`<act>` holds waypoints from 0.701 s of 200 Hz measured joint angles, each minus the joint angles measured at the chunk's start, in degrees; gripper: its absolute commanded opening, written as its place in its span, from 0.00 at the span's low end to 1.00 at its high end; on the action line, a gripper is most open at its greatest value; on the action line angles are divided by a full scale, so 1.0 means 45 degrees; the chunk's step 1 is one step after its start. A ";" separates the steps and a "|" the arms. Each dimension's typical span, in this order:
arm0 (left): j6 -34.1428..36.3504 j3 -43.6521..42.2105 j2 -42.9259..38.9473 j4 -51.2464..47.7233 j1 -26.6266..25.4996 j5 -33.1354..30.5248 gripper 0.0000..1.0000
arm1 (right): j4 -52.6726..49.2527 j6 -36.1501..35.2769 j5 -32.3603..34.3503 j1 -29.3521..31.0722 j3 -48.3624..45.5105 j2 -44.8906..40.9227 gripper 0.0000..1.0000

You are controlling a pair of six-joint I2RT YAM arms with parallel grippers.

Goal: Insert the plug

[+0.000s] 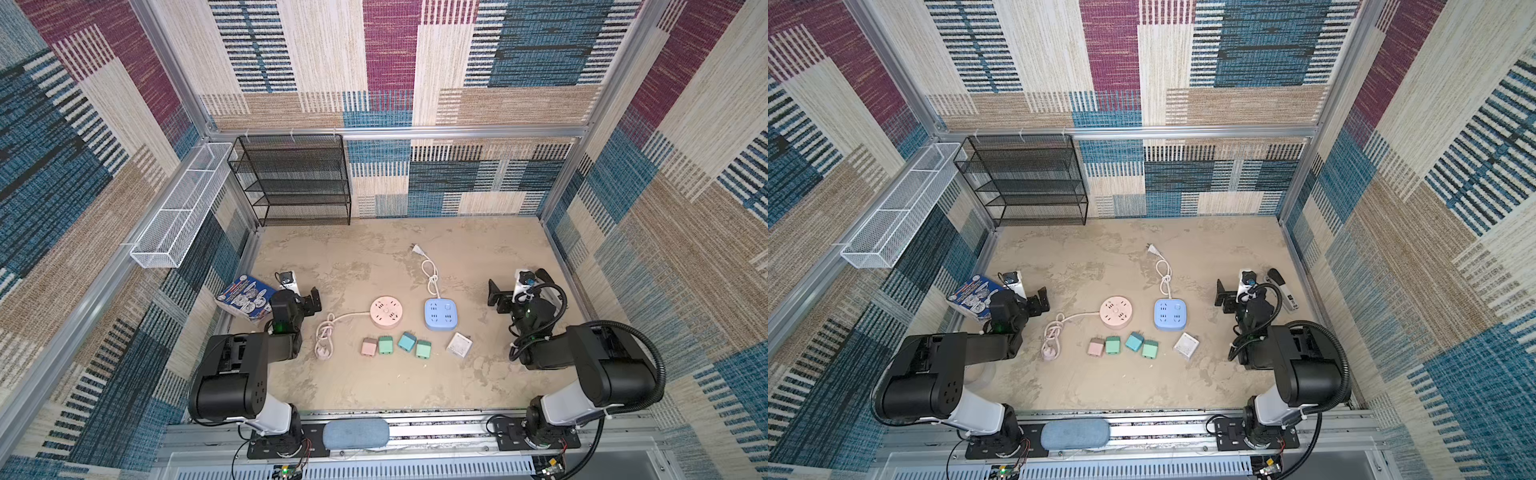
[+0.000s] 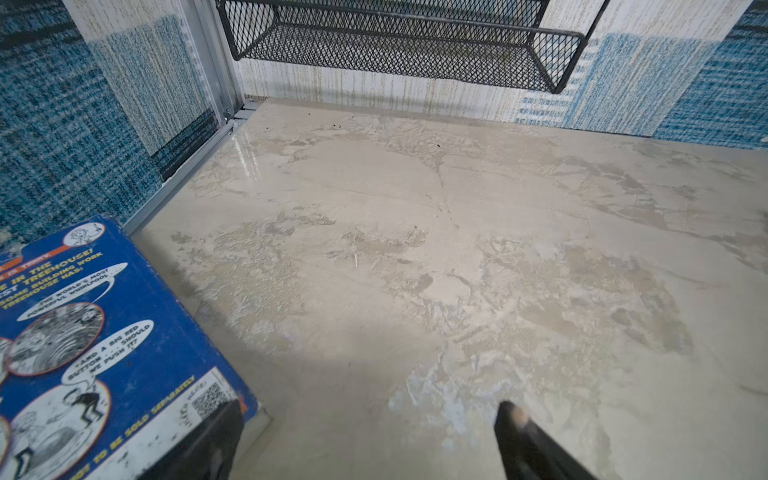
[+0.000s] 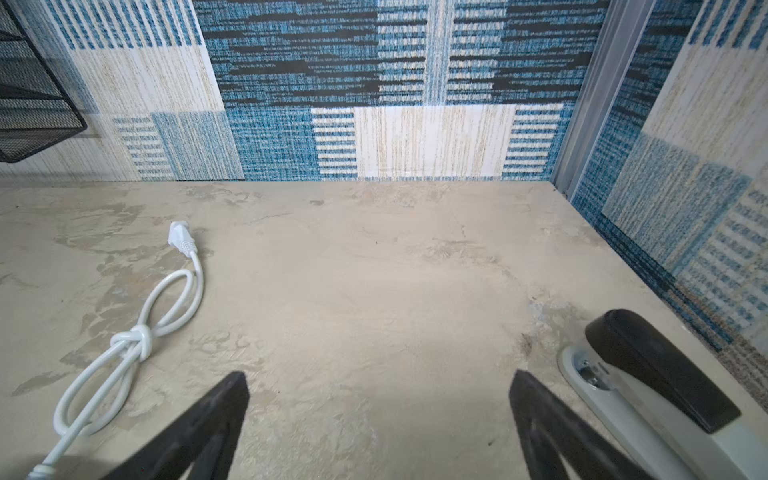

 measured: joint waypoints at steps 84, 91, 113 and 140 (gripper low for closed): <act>0.0248 0.0034 0.0010 0.0277 0.0000 0.0039 0.99 | 0.0262 -0.0053 -0.0010 0.0000 -0.0049 -0.0015 1.00; 0.0272 0.0034 0.0010 0.0282 0.0000 0.0039 0.99 | 0.0262 -0.0053 -0.0010 0.0000 -0.0049 -0.0015 1.00; 0.0296 0.0044 0.0010 0.0306 0.0000 0.0039 1.00 | 0.0262 -0.0053 -0.0010 -0.0005 -0.0049 -0.0015 1.00; 0.0325 0.0063 0.0015 0.0311 0.0000 0.0039 0.99 | 0.0262 -0.0058 -0.0010 -0.0005 -0.0049 -0.0015 1.00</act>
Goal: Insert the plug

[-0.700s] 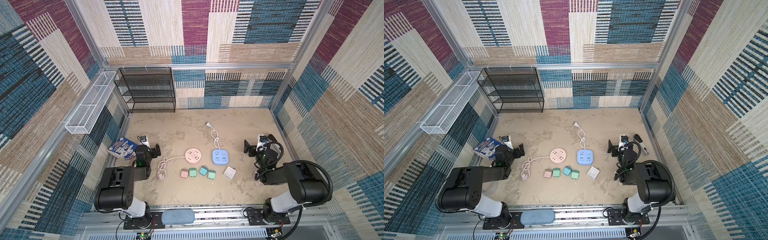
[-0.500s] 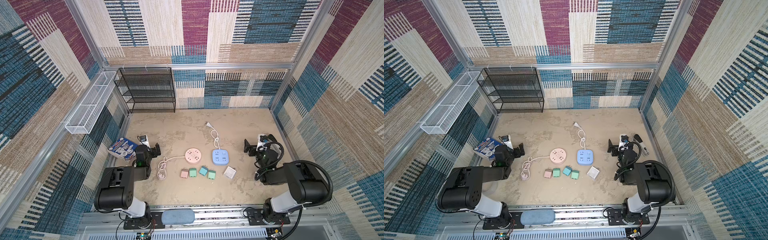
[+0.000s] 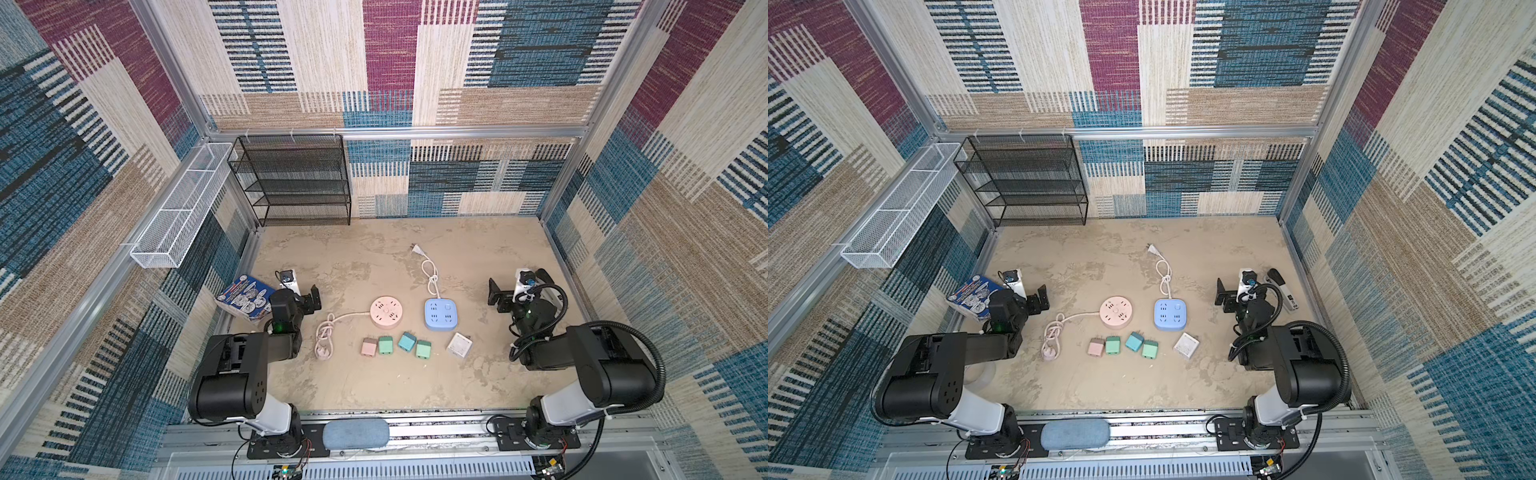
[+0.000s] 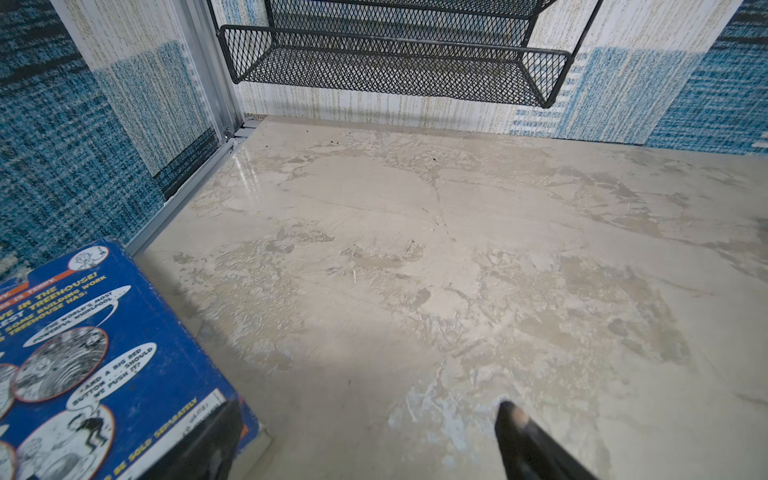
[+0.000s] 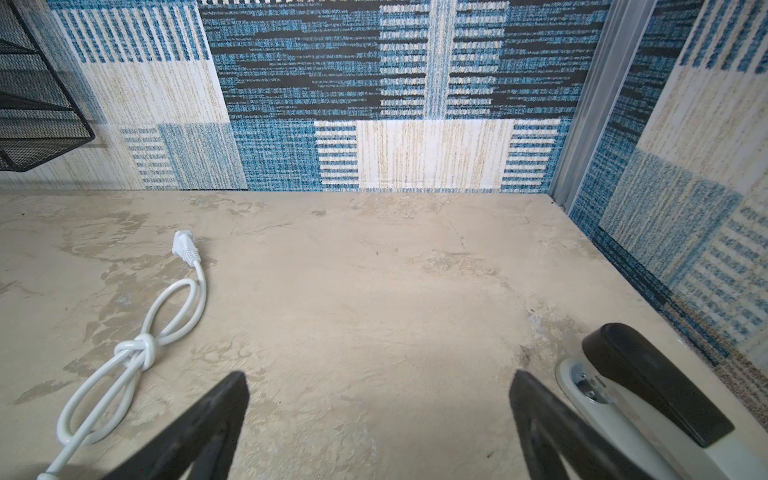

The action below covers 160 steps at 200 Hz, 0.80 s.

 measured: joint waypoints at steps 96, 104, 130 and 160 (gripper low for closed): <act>0.0005 0.0029 0.0039 -0.0015 0.0024 0.0034 0.99 | 0.0000 -0.0039 0.0000 0.0000 0.0000 0.0000 1.00; 0.0005 0.0039 0.0039 -0.0015 0.0024 0.0039 0.99 | 0.0000 -0.0039 0.0000 0.0000 0.0000 0.0000 1.00; 0.0049 0.1064 -0.0865 -0.2288 0.0024 0.0175 0.99 | -0.0563 -0.0049 -0.0005 0.0010 0.0272 -0.0291 1.00; -0.0126 0.2968 -0.2909 -0.4833 -0.0024 -0.0636 0.99 | -0.2735 -0.0253 0.0515 0.0646 0.2137 -0.1506 1.00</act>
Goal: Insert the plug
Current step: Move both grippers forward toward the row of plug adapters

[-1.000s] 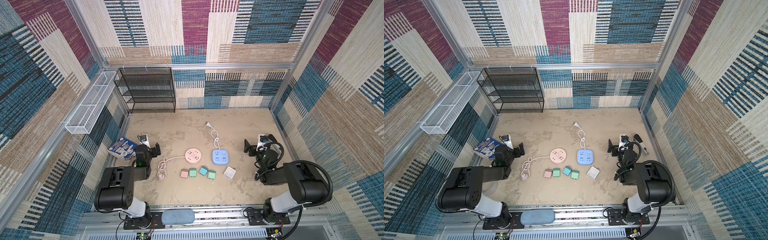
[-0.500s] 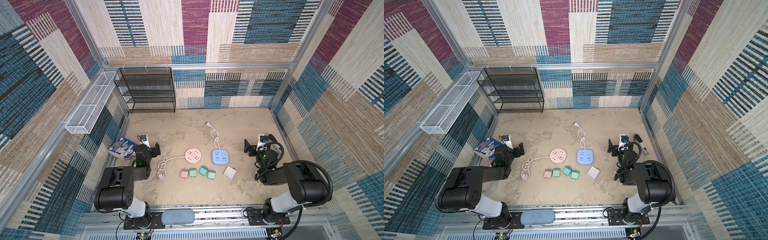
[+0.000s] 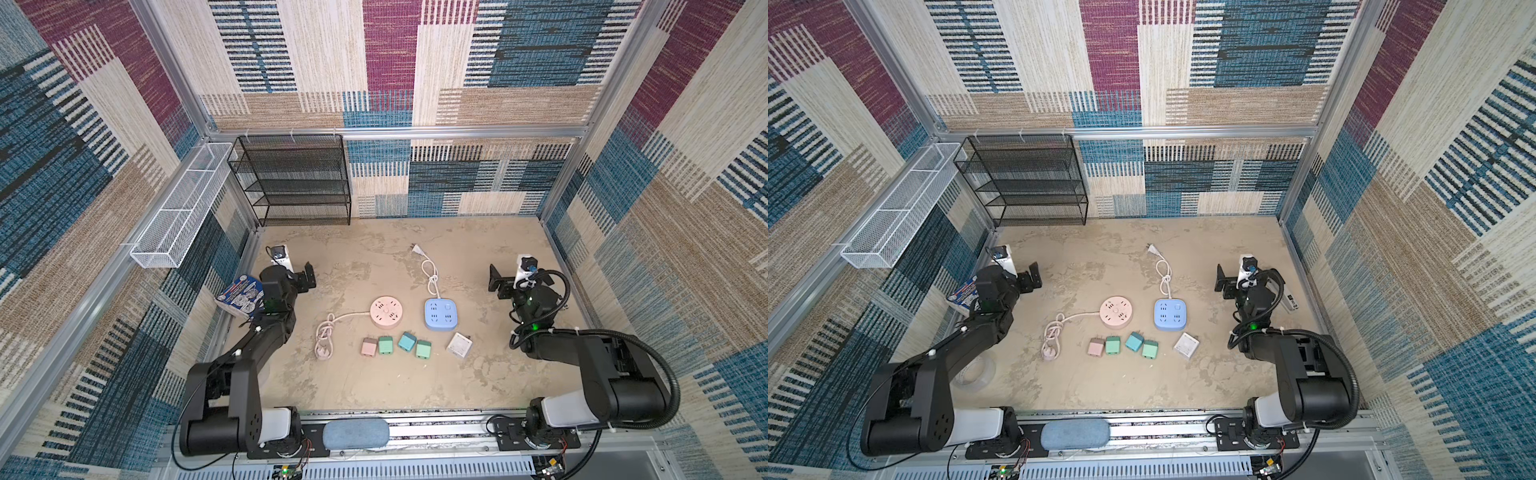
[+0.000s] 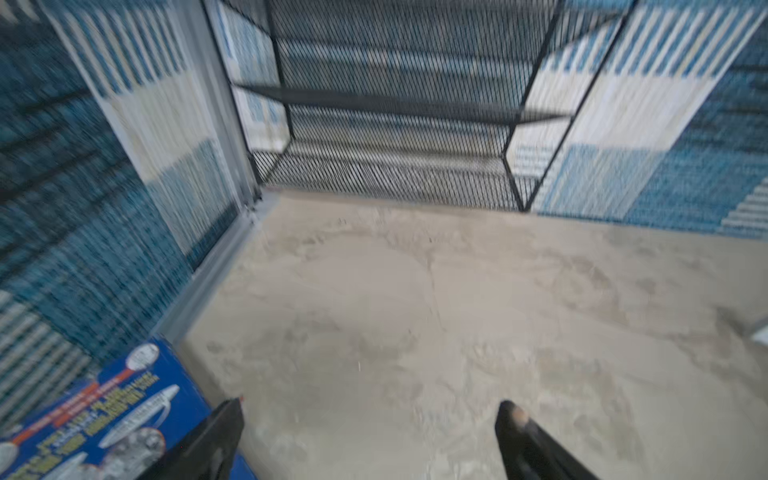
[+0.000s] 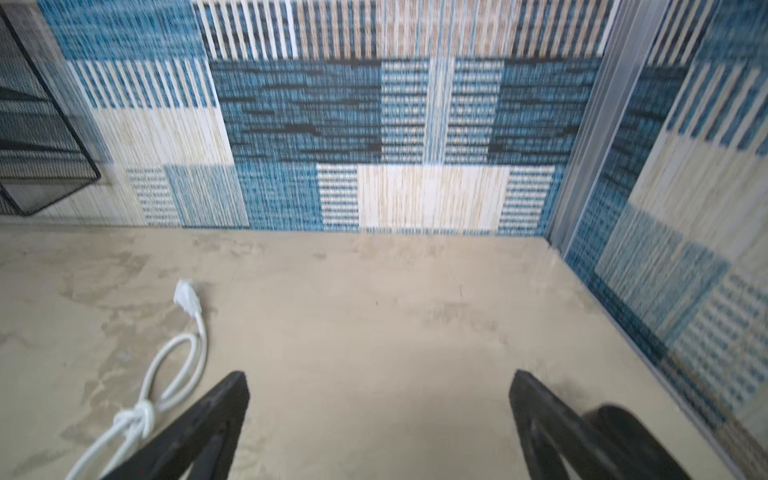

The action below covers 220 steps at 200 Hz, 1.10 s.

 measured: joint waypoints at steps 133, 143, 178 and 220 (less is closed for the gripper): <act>-0.4920 0.1520 -0.3973 -0.8286 -0.4163 0.2132 0.99 | -1.2750 0.4911 0.2584 0.5139 0.3293 -0.3755 1.00; -0.4886 0.1899 -0.3861 -0.9068 -0.4799 0.1647 0.99 | -1.3449 0.5304 0.2594 0.5503 0.3249 -0.4027 0.99; -0.4847 0.3570 -0.2861 -1.1910 -0.7266 -0.0879 0.99 | -1.5824 0.6363 0.2705 0.6999 0.3750 -0.3949 0.99; -0.4430 0.5178 -0.0151 -1.3833 -0.8714 -0.2030 0.99 | -1.7874 0.6926 0.2720 0.7907 0.4405 -0.3143 0.99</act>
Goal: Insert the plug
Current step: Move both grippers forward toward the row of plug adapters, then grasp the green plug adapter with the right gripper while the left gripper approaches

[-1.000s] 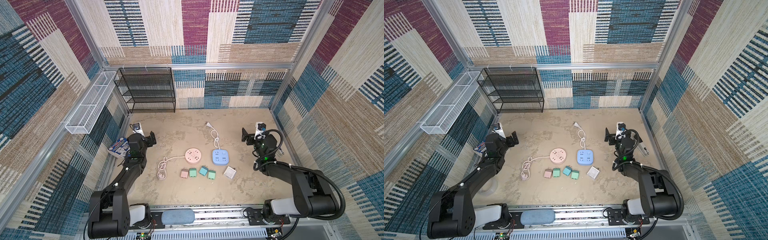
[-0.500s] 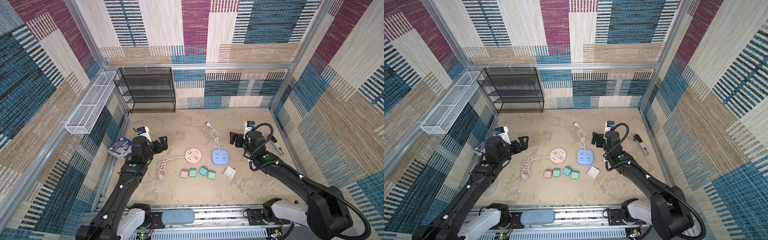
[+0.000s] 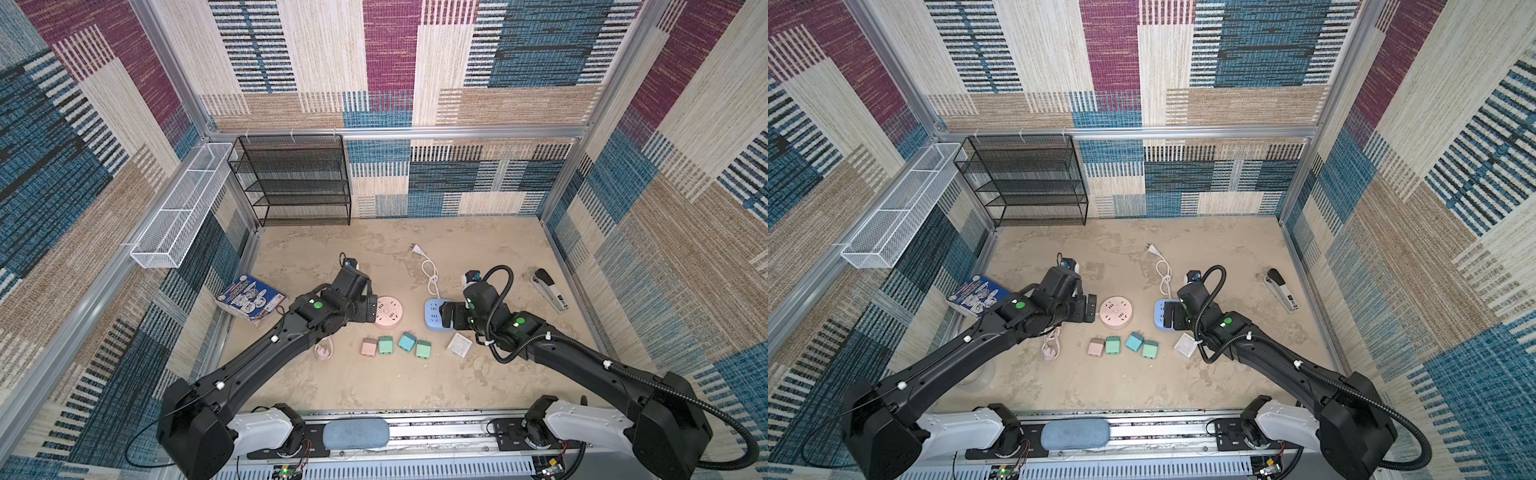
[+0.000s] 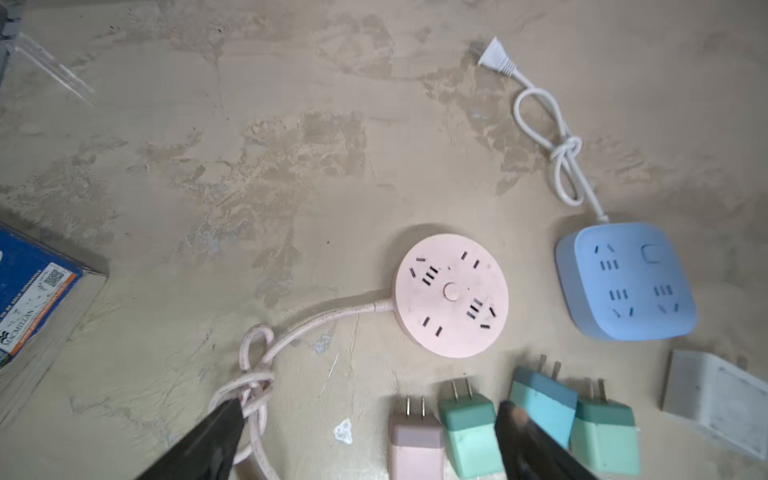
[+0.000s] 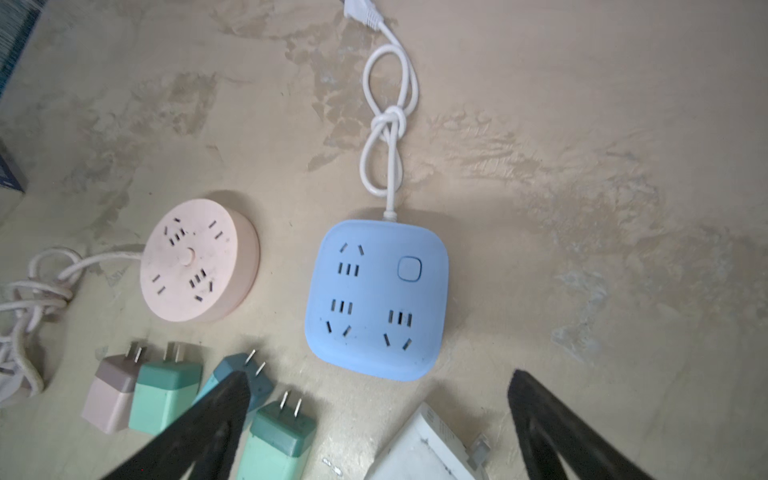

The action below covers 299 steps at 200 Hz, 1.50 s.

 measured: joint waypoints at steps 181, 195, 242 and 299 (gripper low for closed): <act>-0.0719 -0.1938 -0.1409 0.2798 0.0427 0.3988 0.90 | -0.2424 0.3249 0.0151 0.2011 0.0442 0.0471 0.79; -0.0719 -0.1948 -0.1608 0.2725 0.0505 0.3988 0.88 | -0.2429 0.3084 0.0214 0.2419 0.0952 0.1156 0.75; -0.0816 -0.2958 -0.2764 0.2550 0.0816 0.3963 0.87 | -0.2278 0.2939 0.0330 0.3570 0.1904 0.3089 0.68; -0.0850 -0.3453 -0.3429 0.2438 0.1122 0.3959 0.87 | -0.1579 0.2905 0.0078 0.3939 0.1909 0.4308 0.64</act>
